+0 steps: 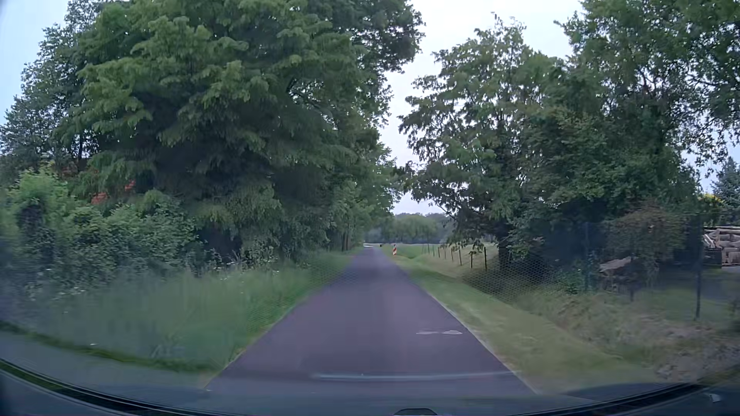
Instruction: Follow the waypoints while adhering to traffic rules and regulations
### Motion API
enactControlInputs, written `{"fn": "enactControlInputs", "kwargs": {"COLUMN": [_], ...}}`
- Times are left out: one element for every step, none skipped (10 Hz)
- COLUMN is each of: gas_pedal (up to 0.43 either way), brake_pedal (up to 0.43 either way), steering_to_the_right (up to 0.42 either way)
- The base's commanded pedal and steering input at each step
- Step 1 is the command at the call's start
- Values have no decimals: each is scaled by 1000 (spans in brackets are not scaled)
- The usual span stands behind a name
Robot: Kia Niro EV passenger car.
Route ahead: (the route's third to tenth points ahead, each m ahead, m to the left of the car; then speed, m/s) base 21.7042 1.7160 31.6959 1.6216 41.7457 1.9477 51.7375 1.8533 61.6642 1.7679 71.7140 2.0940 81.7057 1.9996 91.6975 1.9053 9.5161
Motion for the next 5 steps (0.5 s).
{"fn": "enactControlInputs", "kwargs": {"gas_pedal": [157,157,157,157,157], "brake_pedal": [0,0,0,0,0], "steering_to_the_right": [-6,-9,-10,-7,-3]}}
